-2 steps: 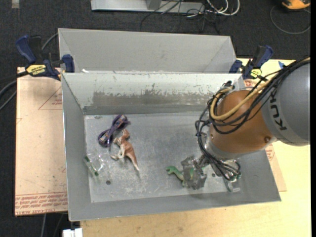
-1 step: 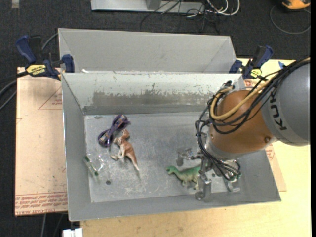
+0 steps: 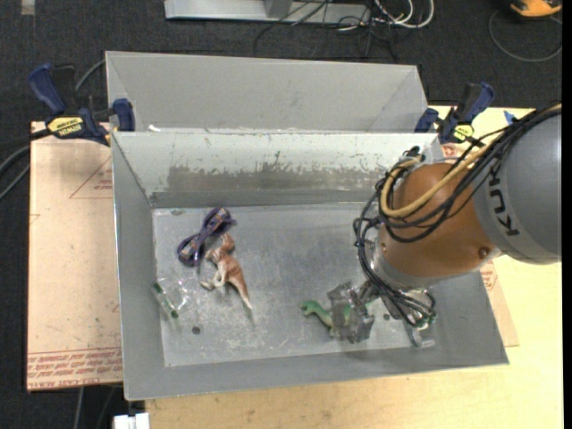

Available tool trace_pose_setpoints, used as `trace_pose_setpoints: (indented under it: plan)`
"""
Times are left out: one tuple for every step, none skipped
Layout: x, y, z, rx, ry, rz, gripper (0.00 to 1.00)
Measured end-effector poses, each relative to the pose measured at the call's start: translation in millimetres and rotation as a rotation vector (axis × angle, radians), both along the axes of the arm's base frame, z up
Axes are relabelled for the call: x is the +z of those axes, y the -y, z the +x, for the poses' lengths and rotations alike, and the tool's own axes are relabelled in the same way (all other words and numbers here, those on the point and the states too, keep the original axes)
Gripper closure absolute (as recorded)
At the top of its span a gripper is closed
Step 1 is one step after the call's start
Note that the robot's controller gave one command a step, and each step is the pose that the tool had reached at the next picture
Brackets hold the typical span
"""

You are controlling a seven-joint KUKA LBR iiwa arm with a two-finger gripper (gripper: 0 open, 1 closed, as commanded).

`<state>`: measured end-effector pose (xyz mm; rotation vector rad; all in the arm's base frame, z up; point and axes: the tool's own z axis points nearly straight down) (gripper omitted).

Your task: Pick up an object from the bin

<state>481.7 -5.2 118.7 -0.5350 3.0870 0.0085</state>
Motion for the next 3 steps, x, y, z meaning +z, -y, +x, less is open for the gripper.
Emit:
trace_pose_setpoints:
  plan:
    - [0.0, 0.0, 0.0, 0.0, 0.0, 0.0, 0.0]
    - [0.0, 0.0, 0.0, 0.0, 0.0, 0.0, 0.0]
    - [40.8, 35.8, 12.4, 0.05, 0.005, -0.001, 0.0]
